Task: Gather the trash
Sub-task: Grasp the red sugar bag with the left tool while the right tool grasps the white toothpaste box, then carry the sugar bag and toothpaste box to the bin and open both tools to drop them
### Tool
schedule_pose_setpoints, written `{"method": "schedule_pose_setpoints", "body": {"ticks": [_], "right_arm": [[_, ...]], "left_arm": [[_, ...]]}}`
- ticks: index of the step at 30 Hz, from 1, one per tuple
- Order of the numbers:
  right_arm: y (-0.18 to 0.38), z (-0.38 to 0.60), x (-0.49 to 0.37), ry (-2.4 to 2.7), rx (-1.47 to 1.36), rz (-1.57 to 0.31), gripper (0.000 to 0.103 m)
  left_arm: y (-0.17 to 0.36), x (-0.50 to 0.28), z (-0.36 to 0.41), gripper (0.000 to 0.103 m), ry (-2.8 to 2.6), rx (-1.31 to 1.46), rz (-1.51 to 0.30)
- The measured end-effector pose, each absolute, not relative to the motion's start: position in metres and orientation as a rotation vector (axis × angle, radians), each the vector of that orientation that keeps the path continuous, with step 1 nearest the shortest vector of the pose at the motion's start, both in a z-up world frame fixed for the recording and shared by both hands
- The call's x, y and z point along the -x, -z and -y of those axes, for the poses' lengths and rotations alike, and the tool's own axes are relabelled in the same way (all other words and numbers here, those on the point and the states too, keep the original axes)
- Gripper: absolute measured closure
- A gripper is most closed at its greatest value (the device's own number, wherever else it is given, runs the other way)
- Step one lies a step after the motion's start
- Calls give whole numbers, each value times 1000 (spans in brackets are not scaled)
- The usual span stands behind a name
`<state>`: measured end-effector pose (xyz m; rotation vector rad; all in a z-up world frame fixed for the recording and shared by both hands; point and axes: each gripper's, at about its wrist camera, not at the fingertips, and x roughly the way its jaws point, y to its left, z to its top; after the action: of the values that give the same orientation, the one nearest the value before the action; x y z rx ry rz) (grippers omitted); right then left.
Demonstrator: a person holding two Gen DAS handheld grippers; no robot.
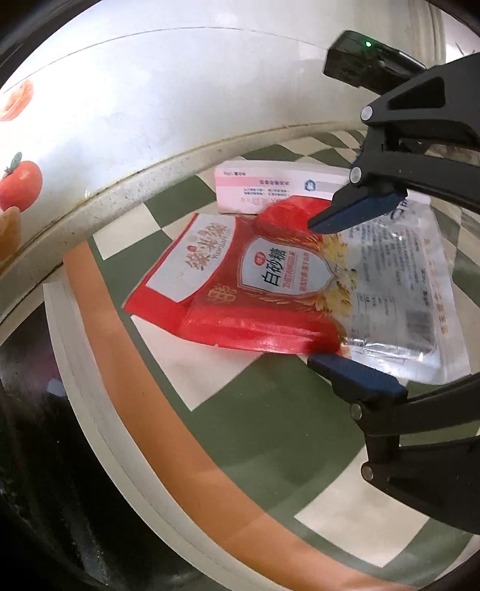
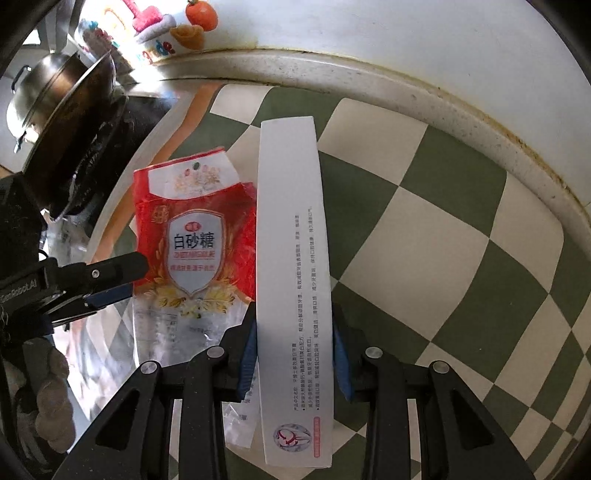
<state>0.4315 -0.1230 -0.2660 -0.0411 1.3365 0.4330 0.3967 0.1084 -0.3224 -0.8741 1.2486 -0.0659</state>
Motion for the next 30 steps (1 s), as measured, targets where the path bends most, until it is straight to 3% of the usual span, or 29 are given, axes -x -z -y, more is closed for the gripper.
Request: {"method": "schedule_pose_setpoints", "body": {"ticks": [4, 5, 6, 8, 9, 21, 30], "right_arm": [[266, 128, -431, -441, 3, -1336, 66], [266, 130, -430, -442, -5, -1336, 66], [266, 133, -430, -444, -14, -1336, 66], [266, 135, -432, -444, -37, -1341, 66], [267, 137, -432, -444, -50, -1344, 66], [230, 143, -408, -473, -106, -1290, 67], [179, 87, -340, -617, -56, -1257, 67]], "left_arm": [[321, -397, -101, 41, 63, 795, -1236], [320, -397, -97, 54, 47, 741, -1247], [319, -398, -94, 77, 30, 697, -1256], [318, -399, -89, 93, -3, 622, -1274], [317, -399, -89, 95, -14, 597, -1277], [247, -368, -107, 98, -74, 475, -1128], [209, -242, -168, 98, -213, 509, -1049]]}}
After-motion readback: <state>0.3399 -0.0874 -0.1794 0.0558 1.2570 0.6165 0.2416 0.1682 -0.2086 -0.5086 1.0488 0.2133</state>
